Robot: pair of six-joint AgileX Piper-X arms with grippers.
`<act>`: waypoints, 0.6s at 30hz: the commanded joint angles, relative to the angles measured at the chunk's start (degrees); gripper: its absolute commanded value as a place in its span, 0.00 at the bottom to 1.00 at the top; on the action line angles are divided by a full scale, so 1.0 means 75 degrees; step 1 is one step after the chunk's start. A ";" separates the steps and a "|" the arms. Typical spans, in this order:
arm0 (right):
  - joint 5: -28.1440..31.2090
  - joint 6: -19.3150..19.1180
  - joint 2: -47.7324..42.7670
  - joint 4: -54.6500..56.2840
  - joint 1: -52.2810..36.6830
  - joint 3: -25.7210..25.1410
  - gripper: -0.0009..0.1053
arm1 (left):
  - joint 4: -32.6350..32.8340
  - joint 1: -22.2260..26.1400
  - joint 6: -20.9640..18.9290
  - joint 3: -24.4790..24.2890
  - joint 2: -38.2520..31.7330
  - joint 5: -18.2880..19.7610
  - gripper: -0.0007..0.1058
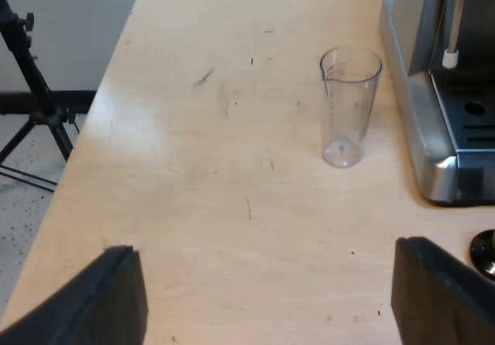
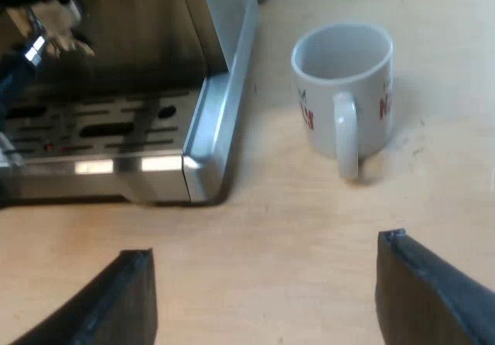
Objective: Pour the beans into the coffee machine
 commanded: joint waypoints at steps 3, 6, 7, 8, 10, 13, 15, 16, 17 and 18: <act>0.0009 -0.0101 -0.0368 -0.0056 -0.0026 0.0275 0.59 | -0.0569 -0.0036 -0.0080 0.0370 -0.0325 -0.0108 0.65; 0.0009 -0.0101 -0.0368 -0.0056 -0.0026 0.0413 0.59 | -0.0584 -0.0036 -0.0080 0.0526 -0.0325 -0.0108 0.65; 0.0009 -0.0101 -0.0368 -0.0056 -0.0026 0.0429 0.59 | -0.0584 -0.0036 -0.0057 0.0560 -0.0325 -0.0108 0.65; 0.0009 -0.0101 -0.0368 -0.0056 -0.0026 0.0477 0.59 | -0.0584 -0.0036 -0.0058 0.0607 -0.0325 -0.0108 0.65; 0.0009 -0.0101 -0.0368 -0.0056 -0.0026 0.0566 0.59 | -0.0584 -0.0036 -0.0058 0.0711 -0.0325 -0.0108 0.65; 0.0009 -0.0101 -0.0368 -0.0041 -0.0026 0.0691 0.59 | -0.0584 -0.0036 -0.0058 0.0848 -0.0325 -0.0108 0.65; 0.0009 -0.0101 -0.0368 -0.0041 -0.0026 0.0742 0.59 | -0.0584 -0.0036 -0.0058 0.0852 -0.0325 -0.0108 0.65; 0.0009 -0.0101 -0.0368 -0.0041 -0.0026 0.0757 0.59 | -0.0584 -0.0036 -0.0058 0.0852 -0.0325 -0.0108 0.65; 0.0009 -0.0101 -0.0368 -0.0041 -0.0026 0.0782 0.59 | -0.0584 -0.0036 -0.0058 0.0852 -0.0325 -0.0108 0.65; 0.0009 -0.0101 -0.0368 -0.0019 -0.0026 0.0811 0.59 | -0.0584 -0.0036 -0.0058 0.0852 -0.0325 -0.0108 0.65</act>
